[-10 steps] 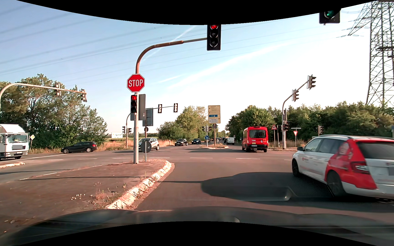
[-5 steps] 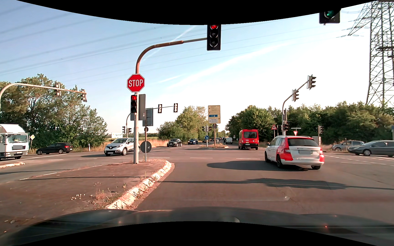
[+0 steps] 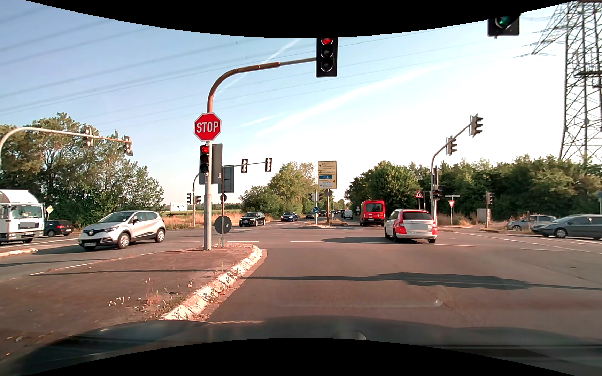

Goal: Follow the waypoints while adhering to traffic rules and regulations

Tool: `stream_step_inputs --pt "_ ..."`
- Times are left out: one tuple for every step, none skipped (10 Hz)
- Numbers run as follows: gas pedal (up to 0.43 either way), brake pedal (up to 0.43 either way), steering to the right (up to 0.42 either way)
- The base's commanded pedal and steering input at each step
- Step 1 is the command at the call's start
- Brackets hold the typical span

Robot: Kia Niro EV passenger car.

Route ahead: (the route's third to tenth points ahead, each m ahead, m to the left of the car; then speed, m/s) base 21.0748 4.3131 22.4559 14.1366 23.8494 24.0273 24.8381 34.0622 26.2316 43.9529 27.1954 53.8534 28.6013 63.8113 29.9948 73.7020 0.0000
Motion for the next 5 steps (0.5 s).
stream_step_inputs --pt "0.000 0.287 -0.002" --pt "0.000 0.287 -0.002" --pt "0.000 0.287 -0.002" --pt "0.000 0.287 -0.002" --pt "0.000 0.287 -0.002"
